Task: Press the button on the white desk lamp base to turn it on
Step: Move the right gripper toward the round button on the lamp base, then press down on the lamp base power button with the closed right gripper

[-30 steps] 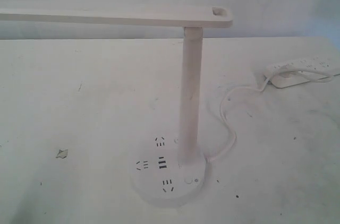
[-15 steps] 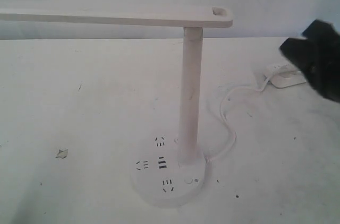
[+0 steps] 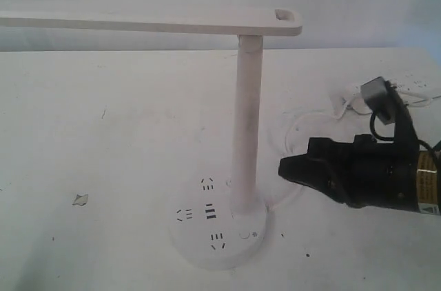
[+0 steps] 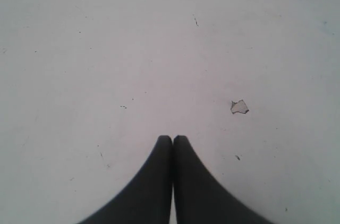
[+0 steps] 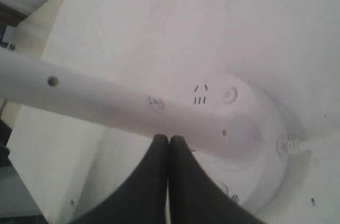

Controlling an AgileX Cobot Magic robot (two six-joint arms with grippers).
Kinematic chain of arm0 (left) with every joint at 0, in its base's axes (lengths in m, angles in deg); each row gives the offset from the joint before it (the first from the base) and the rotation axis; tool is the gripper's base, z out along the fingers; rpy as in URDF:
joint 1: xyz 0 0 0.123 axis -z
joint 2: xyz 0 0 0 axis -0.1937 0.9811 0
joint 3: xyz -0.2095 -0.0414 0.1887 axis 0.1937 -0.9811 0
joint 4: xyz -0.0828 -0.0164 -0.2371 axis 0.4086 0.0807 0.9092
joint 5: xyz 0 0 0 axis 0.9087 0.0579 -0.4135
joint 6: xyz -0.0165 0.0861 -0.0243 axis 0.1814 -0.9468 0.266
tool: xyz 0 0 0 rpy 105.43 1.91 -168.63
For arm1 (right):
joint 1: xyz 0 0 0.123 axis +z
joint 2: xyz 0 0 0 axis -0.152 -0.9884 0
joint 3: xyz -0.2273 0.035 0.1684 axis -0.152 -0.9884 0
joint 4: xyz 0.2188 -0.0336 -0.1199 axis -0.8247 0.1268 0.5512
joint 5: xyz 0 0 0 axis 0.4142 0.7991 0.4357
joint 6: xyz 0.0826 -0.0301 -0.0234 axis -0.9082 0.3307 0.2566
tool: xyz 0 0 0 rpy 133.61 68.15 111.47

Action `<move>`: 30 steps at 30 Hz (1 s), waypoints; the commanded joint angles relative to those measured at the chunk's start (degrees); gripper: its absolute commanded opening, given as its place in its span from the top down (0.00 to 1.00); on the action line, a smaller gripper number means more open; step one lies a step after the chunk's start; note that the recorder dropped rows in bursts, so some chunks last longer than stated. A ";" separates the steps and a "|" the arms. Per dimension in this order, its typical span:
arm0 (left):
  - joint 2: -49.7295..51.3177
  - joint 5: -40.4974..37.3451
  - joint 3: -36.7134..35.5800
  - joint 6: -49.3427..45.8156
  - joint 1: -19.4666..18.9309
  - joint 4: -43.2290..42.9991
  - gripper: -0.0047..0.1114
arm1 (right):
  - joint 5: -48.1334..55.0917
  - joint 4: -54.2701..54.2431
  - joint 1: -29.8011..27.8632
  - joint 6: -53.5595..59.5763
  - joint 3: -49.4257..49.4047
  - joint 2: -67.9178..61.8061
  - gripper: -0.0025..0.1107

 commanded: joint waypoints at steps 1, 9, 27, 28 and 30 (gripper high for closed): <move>-0.18 0.11 -0.11 0.00 0.45 0.26 0.96 | -3.69 2.15 0.03 -0.33 0.23 -3.73 0.98; -0.18 0.11 -0.11 0.00 0.45 0.26 0.96 | -8.67 2.03 0.07 3.12 0.23 -11.36 0.98; -0.18 0.11 -0.11 0.00 0.45 0.26 0.96 | -2.12 -8.53 9.97 14.11 0.99 -18.88 0.98; -0.18 0.11 -0.11 0.00 0.45 0.26 0.96 | -2.12 -8.64 10.95 14.25 1.68 -19.70 0.98; -0.18 0.11 -0.11 0.00 0.45 0.26 0.96 | -1.83 -9.13 11.44 14.25 2.24 -20.34 0.98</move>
